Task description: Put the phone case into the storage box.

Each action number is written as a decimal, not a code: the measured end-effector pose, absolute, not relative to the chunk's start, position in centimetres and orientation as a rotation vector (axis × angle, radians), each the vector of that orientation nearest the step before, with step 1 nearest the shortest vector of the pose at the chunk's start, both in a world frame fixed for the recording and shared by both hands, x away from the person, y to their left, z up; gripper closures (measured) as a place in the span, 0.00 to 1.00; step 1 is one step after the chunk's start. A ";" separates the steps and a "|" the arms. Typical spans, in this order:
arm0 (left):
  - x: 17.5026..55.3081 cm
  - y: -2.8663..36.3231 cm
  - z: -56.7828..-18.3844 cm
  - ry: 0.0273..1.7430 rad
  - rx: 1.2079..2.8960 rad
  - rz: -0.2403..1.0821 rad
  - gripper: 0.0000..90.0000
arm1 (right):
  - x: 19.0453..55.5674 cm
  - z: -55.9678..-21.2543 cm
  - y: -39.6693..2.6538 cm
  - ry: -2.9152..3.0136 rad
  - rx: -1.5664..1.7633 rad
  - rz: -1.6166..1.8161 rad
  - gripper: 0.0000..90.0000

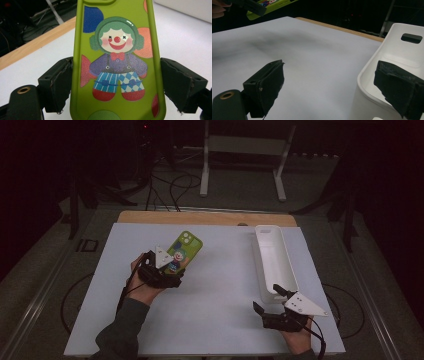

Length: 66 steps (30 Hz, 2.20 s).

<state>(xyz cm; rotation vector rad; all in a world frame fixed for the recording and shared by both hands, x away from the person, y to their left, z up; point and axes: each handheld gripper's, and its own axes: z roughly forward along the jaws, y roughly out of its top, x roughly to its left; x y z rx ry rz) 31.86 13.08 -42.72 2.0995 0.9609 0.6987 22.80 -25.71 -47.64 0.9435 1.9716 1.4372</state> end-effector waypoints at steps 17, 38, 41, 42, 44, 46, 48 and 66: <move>30.7 12.9 -42.7 0.895 2.041 0.728 0.18 | 23.2 -46.5 -26.0 1.957 0.982 1.500 0.10; 30.0 11.7 -41.9 0.804 2.005 0.750 0.18 | 25.8 -42.9 -24.5 2.016 0.995 1.516 0.09; 29.9 11.5 -41.8 0.794 2.005 0.750 0.18 | 26.2 -42.7 -24.2 2.021 1.016 1.528 0.10; 29.8 11.4 -41.8 0.792 2.003 0.749 0.18 | 26.3 -42.6 -24.1 2.020 1.031 1.532 0.10; 29.8 11.3 -41.7 0.783 2.002 0.749 0.18 | 26.6 -42.5 -24.0 2.025 1.031 1.534 0.09; 29.7 11.2 -41.6 0.777 2.002 0.750 0.18 | 26.9 -42.4 -23.8 2.026 1.050 1.540 0.10; 29.6 11.1 -41.5 0.771 1.999 0.751 0.18 | 27.1 -42.2 -23.6 2.031 1.062 1.544 0.10; 29.3 10.4 -41.0 0.725 1.999 0.746 0.18 | 28.6 -40.6 -21.4 2.069 1.055 1.524 0.10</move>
